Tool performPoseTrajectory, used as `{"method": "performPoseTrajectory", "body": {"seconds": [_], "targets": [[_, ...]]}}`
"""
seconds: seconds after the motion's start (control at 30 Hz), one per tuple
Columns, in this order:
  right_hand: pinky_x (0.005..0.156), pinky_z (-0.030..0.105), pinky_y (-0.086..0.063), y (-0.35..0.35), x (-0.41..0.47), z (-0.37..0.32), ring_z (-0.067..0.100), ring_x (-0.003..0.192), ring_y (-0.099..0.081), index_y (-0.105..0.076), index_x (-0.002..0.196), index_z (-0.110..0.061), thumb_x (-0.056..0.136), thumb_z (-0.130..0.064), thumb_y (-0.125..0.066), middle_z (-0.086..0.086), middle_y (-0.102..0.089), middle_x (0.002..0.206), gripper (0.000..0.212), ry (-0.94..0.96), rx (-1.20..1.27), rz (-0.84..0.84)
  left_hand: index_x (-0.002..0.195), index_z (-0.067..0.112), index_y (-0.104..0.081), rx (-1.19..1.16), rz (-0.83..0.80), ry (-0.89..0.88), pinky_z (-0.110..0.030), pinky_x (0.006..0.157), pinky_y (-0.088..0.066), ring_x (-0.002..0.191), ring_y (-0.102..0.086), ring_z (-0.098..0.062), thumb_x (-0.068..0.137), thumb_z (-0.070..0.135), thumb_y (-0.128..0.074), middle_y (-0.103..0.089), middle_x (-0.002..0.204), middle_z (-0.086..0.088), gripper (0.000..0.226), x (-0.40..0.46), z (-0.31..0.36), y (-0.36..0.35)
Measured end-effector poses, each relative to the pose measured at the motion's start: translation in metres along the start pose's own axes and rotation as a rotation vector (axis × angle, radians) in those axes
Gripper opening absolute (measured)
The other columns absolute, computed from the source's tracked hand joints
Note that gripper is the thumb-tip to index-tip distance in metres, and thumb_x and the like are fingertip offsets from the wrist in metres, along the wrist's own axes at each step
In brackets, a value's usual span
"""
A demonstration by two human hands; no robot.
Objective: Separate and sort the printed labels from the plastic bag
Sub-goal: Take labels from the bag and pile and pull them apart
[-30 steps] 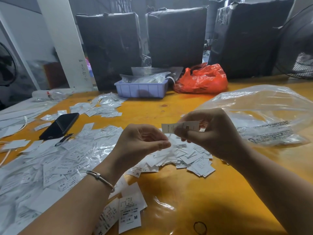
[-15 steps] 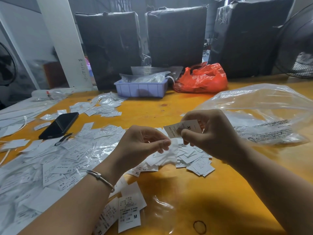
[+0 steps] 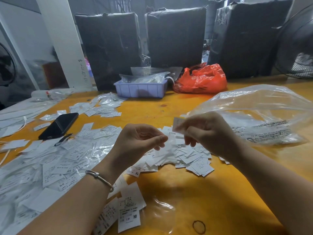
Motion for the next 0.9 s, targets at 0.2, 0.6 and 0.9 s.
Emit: {"method": "performPoseTrajectory", "body": {"seconds": [0.2, 0.6, 0.9], "targets": [[0.054, 0.027, -0.051, -0.017, -0.003, -0.003, 0.022, 0.059, -0.067, -0.073, 0.085, -0.001, 0.083, -0.007, -0.068, 0.012, -0.072, 0.069, 0.008, -0.034, 0.162, -0.201, 0.087, 0.001, -0.075, -0.015, -0.027, 0.012, -0.024, 0.064, -0.056, 0.068, -0.07, -0.023, 0.076, 0.023, -0.071, -0.074, 0.074, -0.01, 0.025, 0.0, 0.001, -0.002], [0.052, 0.026, -0.054, -0.008, -0.001, -0.005, 0.028, 0.054, -0.066, -0.071, 0.074, 0.002, 0.079, -0.003, -0.072, 0.013, -0.069, 0.062, 0.007, 0.036, 0.171, -0.112, 0.089, -0.001, -0.073, -0.054, -0.132, 0.069, -0.025, 0.066, -0.056, 0.068, -0.068, -0.022, 0.078, 0.012, -0.075, -0.073, 0.076, -0.011, 0.018, 0.0, -0.004, -0.011], [0.057, 0.021, -0.05, 0.012, 0.002, -0.003, 0.02, 0.062, -0.066, -0.051, 0.127, -0.015, 0.089, 0.003, -0.058, 0.013, -0.069, 0.075, 0.043, 0.032, 0.203, 0.091, 0.08, -0.001, -0.073, 0.044, -0.058, -0.034, -0.024, 0.061, -0.056, 0.062, -0.069, -0.019, 0.07, 0.022, -0.076, -0.072, 0.069, -0.008, 0.025, -0.001, 0.004, -0.005]]}}
Point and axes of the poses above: each hand's wrist, its own x-axis towards the middle knuckle, its own y-axis out of the back of the hand, z = x × y, the point moved 7 cm from there along x, towards the middle knuckle
